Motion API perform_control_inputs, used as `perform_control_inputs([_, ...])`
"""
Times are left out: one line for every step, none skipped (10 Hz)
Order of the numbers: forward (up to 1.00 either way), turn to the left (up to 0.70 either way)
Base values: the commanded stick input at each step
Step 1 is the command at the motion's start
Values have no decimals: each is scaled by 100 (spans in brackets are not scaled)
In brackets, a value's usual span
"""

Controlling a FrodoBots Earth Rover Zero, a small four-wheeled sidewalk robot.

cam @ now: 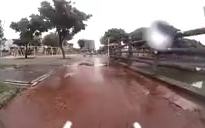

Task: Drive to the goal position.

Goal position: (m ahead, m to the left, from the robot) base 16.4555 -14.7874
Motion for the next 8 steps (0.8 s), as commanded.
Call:
perform_control_inputs([50,0])
perform_control_inputs([50,0])
perform_control_inputs([50,0])
perform_control_inputs([50,0])
perform_control_inputs([50,0])
perform_control_inputs([50,0])
perform_control_inputs([50,0])
perform_control_inputs([50,0])
